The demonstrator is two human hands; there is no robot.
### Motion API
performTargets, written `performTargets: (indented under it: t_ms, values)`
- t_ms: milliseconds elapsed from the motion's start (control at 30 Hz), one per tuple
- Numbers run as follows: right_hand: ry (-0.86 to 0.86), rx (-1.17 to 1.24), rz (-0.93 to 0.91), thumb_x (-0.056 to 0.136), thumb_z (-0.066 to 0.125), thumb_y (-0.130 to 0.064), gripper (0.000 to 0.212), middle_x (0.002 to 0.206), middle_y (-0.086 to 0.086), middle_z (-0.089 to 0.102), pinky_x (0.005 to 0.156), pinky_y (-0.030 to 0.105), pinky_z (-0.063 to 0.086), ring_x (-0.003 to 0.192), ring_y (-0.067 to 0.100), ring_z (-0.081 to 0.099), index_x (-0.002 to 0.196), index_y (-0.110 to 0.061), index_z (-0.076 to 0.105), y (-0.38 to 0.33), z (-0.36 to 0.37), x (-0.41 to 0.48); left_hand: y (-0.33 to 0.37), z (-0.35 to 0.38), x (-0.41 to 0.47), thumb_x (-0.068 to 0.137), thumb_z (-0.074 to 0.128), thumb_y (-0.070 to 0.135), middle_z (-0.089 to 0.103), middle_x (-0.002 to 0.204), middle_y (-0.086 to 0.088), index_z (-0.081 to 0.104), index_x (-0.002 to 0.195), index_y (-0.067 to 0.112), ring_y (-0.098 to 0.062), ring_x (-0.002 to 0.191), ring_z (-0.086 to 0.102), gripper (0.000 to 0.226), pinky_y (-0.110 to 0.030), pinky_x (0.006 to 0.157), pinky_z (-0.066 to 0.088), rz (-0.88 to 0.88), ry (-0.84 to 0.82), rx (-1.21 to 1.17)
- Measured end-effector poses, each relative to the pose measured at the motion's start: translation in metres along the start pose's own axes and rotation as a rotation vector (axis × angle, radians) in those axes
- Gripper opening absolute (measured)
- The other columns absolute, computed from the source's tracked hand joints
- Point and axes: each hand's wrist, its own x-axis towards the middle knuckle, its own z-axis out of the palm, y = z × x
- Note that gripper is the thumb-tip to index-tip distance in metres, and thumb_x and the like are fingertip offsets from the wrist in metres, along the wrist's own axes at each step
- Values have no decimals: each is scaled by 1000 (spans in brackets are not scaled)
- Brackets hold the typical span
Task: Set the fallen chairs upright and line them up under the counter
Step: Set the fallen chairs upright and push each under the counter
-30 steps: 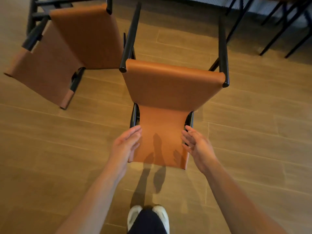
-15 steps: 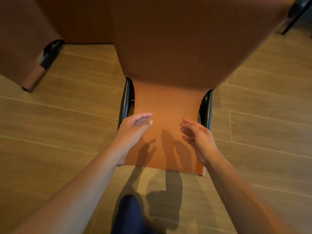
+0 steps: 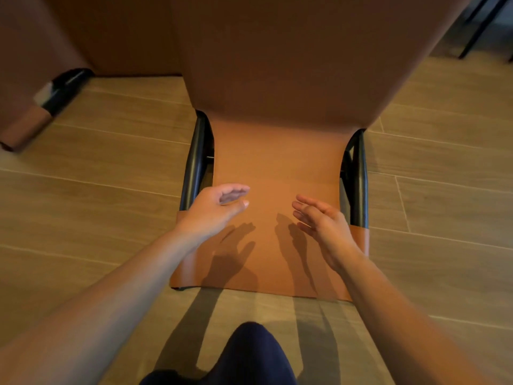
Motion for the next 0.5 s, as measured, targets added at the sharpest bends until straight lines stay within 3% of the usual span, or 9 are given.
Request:
performTargets:
  t_ms: [133,267,367,500]
  values:
    - [-32,-111,-70,94,58,-11,23,111,-3,68,74,12,49,94,0,63,111,-26,64,17,2,12,-15,5,1,93,62,17,55,134,7,57,128,22,-6,124,49,36,-25,102,38,43,-49,153]
    - [-84,-234,-117,92,61,-7,36,116,-2,62,76,4,45,109,3,55,126,-15,60,35,8,12,-32,11,-2,95,57,30,54,137,6,49,136,33,-11,109,54,42,-34,94,46,39,-114,511]
    - [-136,-408,-146,92,62,-10,40,122,-7,60,93,13,43,114,-2,51,130,-19,58,49,7,10,-49,23,-3,96,53,33,39,150,8,39,143,30,-12,137,34,49,-33,109,34,136,-238,786]
    - [-167,-737,-193,91,62,-15,48,133,-4,59,102,21,41,124,9,53,137,-24,53,74,0,9,-78,32,-7,96,53,31,18,160,4,32,148,25,-12,147,8,56,-32,118,14,268,-312,1003]
